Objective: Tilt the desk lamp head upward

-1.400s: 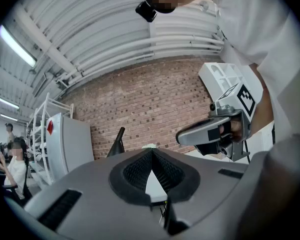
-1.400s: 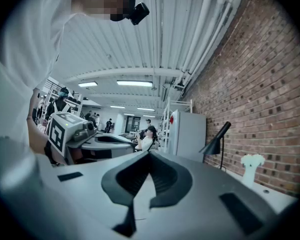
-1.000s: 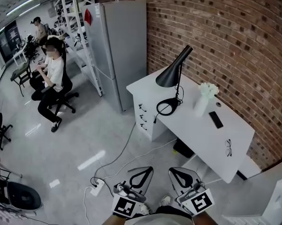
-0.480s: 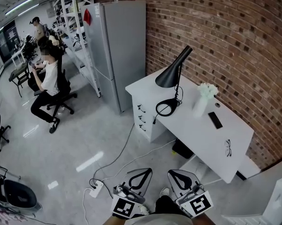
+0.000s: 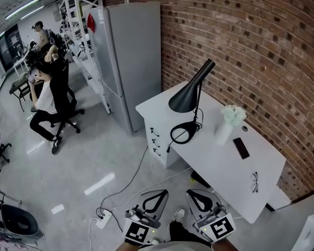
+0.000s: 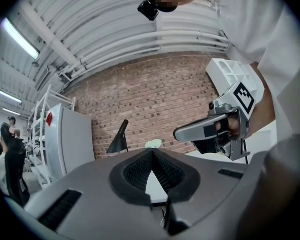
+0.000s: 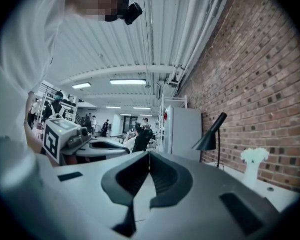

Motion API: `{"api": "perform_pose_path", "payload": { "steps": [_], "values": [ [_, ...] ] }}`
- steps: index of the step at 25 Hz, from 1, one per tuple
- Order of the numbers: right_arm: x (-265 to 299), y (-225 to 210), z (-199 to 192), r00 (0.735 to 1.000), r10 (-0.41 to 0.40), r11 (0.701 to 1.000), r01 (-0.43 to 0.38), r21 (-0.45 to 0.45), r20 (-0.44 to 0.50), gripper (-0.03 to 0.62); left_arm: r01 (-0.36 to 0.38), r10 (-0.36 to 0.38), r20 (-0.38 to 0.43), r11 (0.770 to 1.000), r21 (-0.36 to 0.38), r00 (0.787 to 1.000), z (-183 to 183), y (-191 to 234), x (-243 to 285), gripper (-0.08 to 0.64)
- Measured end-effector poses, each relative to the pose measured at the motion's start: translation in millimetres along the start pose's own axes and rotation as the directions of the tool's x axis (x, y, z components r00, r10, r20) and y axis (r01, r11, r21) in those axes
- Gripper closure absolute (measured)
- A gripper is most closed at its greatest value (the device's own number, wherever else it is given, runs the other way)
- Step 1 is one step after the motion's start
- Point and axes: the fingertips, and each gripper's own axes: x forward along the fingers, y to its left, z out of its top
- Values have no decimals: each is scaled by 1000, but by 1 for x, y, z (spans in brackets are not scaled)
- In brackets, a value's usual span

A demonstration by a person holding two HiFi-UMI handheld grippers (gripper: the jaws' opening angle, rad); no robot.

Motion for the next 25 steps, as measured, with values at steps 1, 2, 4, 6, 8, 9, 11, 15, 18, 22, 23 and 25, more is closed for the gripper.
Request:
{"api": "perform_pose_path", "payload": {
  "steps": [1,2,4,6,8,9,11,15,18,22,23,25],
  "values": [
    [5,-11,1,1000,-1,1000,1,-3,2,575,-2,2,-1,1000,0,1000,-1,5,10,554],
    [10,-21,1,1000,-3,1000,3,-5,3,575,-4,4,-2,1000,1,1000,-2,9,20,554],
    [20,-40,1,1000,-8,1000,8,-7,2,575,-9,9,4,1000,-4,1000,-3,18,37,554],
    [29,-54,0,1000,-7,1000,7,-10,-2,575,-13,13,15,1000,-11,1000,-6,28,54,554],
    [37,-68,-3,1000,-6,1000,6,-9,-12,575,-10,11,15,1000,-22,1000,-12,35,71,554],
    [40,-75,-6,1000,-8,1000,8,-7,-17,575,-6,6,13,1000,-26,1000,-15,37,80,554],
    [46,-92,-8,1000,-17,1000,17,2,-18,575,6,-6,11,1000,-25,1000,-20,40,99,554],
    [56,-123,-9,1000,-17,1000,17,-9,-22,575,12,-12,21,1000,-21,1000,-19,49,133,554],
    [64,-144,-12,1000,-13,1000,12,-6,-28,575,5,-4,17,1000,-30,1000,-19,57,154,554],
    [73,-167,-13,1000,3,1000,-3,2,-12,575,-13,14,13,999,-37,1000,-18,63,175,554],
    [76,-171,-13,1000,7,1000,-7,6,-8,575,-19,19,6,999,-43,1000,-20,64,179,554],
    [82,-177,-15,1000,15,1000,-15,13,1,575,-27,27,-7,999,-39,1000,-23,67,182,554]
  ]
}}
